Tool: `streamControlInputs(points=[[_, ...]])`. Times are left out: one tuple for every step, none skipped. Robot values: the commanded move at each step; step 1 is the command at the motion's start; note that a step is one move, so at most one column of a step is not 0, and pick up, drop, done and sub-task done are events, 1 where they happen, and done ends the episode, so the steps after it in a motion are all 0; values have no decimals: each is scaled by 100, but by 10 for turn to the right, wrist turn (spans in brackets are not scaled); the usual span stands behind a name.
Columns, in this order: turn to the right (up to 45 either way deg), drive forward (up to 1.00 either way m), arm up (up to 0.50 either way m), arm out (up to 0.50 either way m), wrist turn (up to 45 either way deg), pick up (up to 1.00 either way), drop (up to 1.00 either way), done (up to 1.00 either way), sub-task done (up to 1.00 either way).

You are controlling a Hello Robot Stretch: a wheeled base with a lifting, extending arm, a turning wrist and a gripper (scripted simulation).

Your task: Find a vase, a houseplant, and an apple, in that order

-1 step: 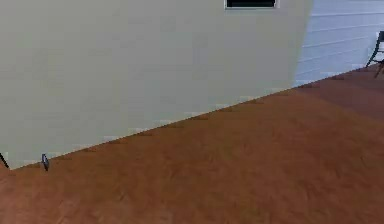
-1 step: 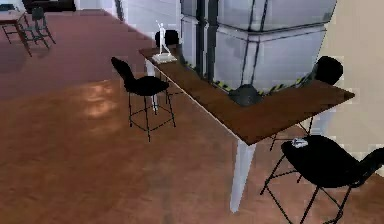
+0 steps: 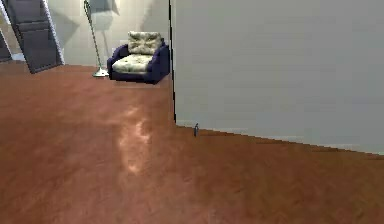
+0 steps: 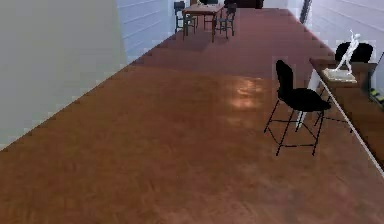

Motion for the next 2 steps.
streamControlInputs(points=[[-150,0,0,0,0,0,0,0,0],[0,100,0,0,0,0,0,0,0]])
